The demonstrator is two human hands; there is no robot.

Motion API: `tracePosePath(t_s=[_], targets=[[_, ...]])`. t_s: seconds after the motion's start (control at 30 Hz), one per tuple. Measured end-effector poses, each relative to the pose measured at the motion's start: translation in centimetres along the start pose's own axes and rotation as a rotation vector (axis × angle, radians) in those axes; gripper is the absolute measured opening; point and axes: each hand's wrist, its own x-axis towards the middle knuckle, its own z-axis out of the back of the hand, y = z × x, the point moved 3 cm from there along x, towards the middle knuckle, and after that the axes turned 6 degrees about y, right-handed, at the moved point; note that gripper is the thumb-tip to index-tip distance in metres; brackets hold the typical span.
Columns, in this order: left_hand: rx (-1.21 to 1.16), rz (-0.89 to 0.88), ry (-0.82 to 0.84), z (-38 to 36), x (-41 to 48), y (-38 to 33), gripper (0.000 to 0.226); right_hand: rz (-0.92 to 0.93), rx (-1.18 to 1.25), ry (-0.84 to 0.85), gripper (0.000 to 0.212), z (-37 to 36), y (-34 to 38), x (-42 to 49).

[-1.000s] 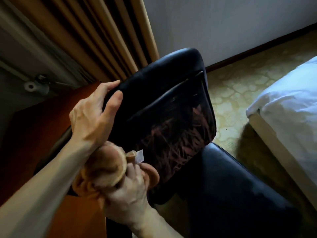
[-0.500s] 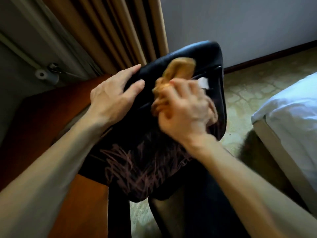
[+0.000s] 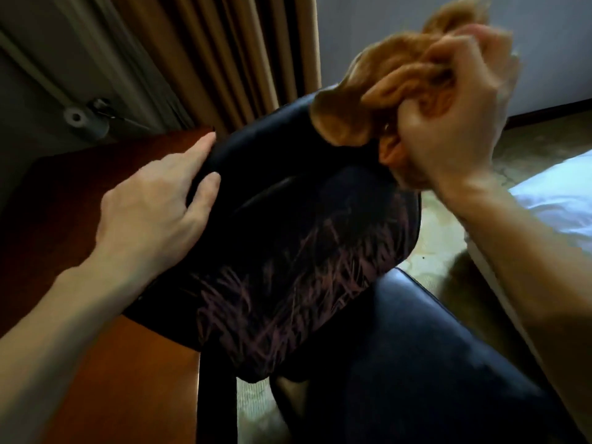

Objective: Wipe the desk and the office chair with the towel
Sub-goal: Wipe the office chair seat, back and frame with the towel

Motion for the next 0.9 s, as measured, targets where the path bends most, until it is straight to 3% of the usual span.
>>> tracePosePath(t_s=[0.13, 0.2, 0.33, 0.43, 0.57, 0.7, 0.73, 0.8, 0.9], targets=[[0.061, 0.03, -0.107, -0.9, 0.3, -0.4, 0.05, -0.069, -0.039, 0.324, 0.077, -5.0, -0.5, 0.3], [0.074, 0.046, -0.124, -1.1, 0.3, -0.5, 0.049, -0.075, -0.145, 0.338, 0.085, -6.8, -0.3, -1.5], [0.08, 0.046, -0.121, -0.9, 0.1, -0.6, 0.049, -0.163, -0.159, 0.134, 0.063, -6.6, -0.1, -1.5], [0.073, 0.062, -0.124, -0.9, 0.0, -0.9, 0.048, -0.136, -0.04, 0.127, 0.048, -5.4, 1.4, -2.2], [0.011, 0.109, -0.081, -0.9, 0.7, -0.4, 0.05, 0.117, 0.1, 0.373, 0.045, -6.6, 9.3, -12.1], [-0.636, 0.208, 0.22, -0.3, 1.3, 2.7, 0.047, 0.763, 0.203, 0.691, 0.033, -7.0, 14.5, -20.6], [-0.719, 0.194, 0.25, 0.0, 1.3, 3.0, 0.047, 0.84, 0.194, 0.71, 0.031, -6.7, 13.8, -20.2], [-0.523, 0.137, 0.216, -0.3, 0.9, 2.6, 0.053, 0.783, 0.117, 0.601, 0.031, -5.6, 11.3, -17.2], [0.094, 0.041, -0.084, -1.4, -0.7, -0.5, 0.059, 0.422, -0.019, 0.288, 0.039, -4.0, 5.5, -9.7]])
